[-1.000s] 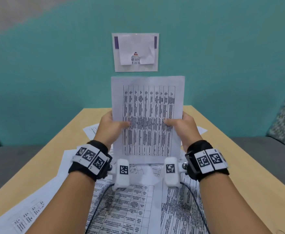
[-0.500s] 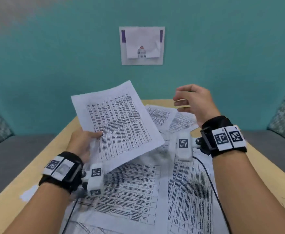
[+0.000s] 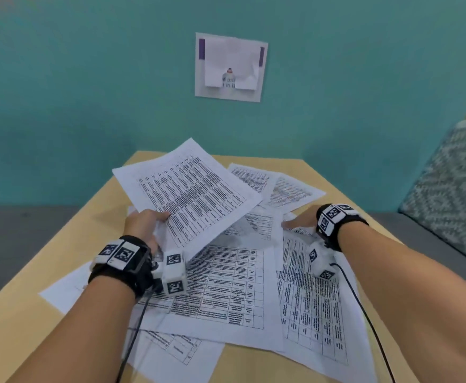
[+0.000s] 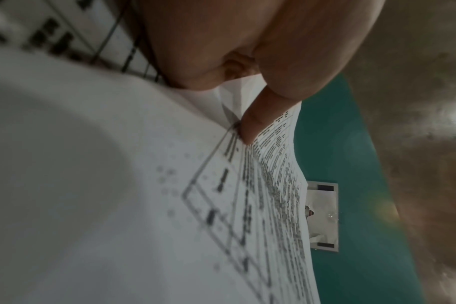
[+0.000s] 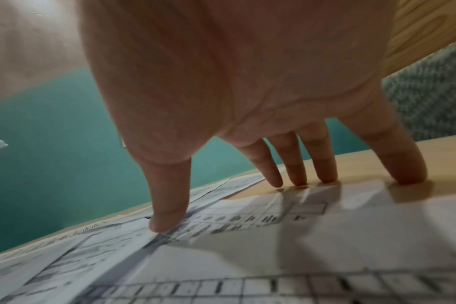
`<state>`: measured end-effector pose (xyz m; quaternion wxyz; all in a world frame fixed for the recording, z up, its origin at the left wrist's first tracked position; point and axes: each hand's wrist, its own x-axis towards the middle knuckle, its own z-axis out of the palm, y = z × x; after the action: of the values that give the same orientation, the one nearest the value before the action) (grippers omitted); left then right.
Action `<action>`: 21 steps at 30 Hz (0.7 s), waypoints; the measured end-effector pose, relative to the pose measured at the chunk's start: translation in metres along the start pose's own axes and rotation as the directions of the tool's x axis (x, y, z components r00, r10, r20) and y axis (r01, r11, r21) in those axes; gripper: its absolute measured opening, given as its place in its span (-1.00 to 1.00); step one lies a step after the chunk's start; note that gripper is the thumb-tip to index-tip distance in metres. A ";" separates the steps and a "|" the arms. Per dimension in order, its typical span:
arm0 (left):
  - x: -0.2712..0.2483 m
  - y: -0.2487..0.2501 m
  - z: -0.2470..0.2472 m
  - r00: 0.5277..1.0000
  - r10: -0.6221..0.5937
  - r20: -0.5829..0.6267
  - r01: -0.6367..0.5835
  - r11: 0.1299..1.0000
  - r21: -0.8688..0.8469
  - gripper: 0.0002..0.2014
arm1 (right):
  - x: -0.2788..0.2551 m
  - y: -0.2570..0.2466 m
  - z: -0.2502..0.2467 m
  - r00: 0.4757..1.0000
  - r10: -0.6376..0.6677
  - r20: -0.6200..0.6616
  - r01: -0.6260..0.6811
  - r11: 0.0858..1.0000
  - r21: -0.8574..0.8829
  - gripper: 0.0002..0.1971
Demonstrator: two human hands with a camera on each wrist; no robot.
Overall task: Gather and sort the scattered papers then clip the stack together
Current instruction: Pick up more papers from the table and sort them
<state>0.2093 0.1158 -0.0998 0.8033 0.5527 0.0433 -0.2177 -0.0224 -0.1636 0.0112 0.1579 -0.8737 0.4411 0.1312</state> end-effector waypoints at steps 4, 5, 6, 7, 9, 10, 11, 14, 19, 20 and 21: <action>-0.051 0.017 0.025 0.998 0.036 -0.051 -0.035 0.999 0.022 -0.28 | -0.006 -0.021 0.003 0.998 -0.028 0.055 0.030 0.999 -0.034 -0.07; -0.056 0.017 0.028 0.996 0.041 -0.076 -0.037 0.998 0.052 -0.42 | -0.004 -0.026 0.005 0.998 -0.025 0.062 0.027 0.999 -0.031 -0.04; -0.057 0.016 0.029 0.995 0.047 -0.092 -0.041 0.997 0.064 -0.50 | -0.002 -0.030 0.007 0.997 -0.027 0.078 0.028 0.999 -0.015 -0.01; -0.054 0.013 0.029 0.995 0.051 -0.092 -0.044 0.996 0.074 -0.54 | -0.001 -0.035 0.008 0.995 -0.040 0.092 0.039 0.999 0.006 0.01; -0.052 0.012 0.029 0.995 0.054 -0.086 -0.046 0.995 0.088 -0.57 | 0.003 -0.042 0.009 0.993 -0.054 0.104 0.051 0.998 0.032 0.08; -0.053 0.013 0.028 0.995 0.058 -0.087 -0.050 0.995 0.087 -0.57 | 0.004 -0.046 0.009 0.993 -0.058 0.098 0.055 0.998 0.037 0.10; -0.053 0.013 0.028 0.994 0.061 -0.086 -0.053 0.995 0.089 -0.56 | 0.005 -0.048 0.010 0.993 -0.055 0.102 0.051 0.998 0.043 0.11; -0.056 0.015 0.030 0.995 0.068 -0.074 -0.062 0.995 0.081 -0.57 | 0.002 -0.056 0.008 0.988 -0.055 0.146 0.048 0.998 0.046 -0.04; -0.052 0.014 0.029 0.994 0.052 -0.097 -0.044 0.995 0.085 -0.69 | -0.013 -0.060 0.006 0.977 -0.071 0.201 0.070 0.997 0.015 -0.61; -0.052 0.014 0.029 0.995 0.054 -0.086 -0.048 0.996 0.074 -0.72 | -0.015 -0.060 0.007 0.980 -0.093 0.174 0.092 0.996 0.018 -0.58; -0.048 0.013 0.028 0.995 0.050 -0.089 -0.044 0.997 0.069 -0.72 | -0.015 -0.059 0.008 0.984 -0.111 0.142 0.108 0.994 0.034 -0.54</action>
<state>0.1663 0.1092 -0.0627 0.7864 0.5896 0.0594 -0.1746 0.0163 -0.1166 0.0187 0.2076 -0.8828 0.3815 0.1792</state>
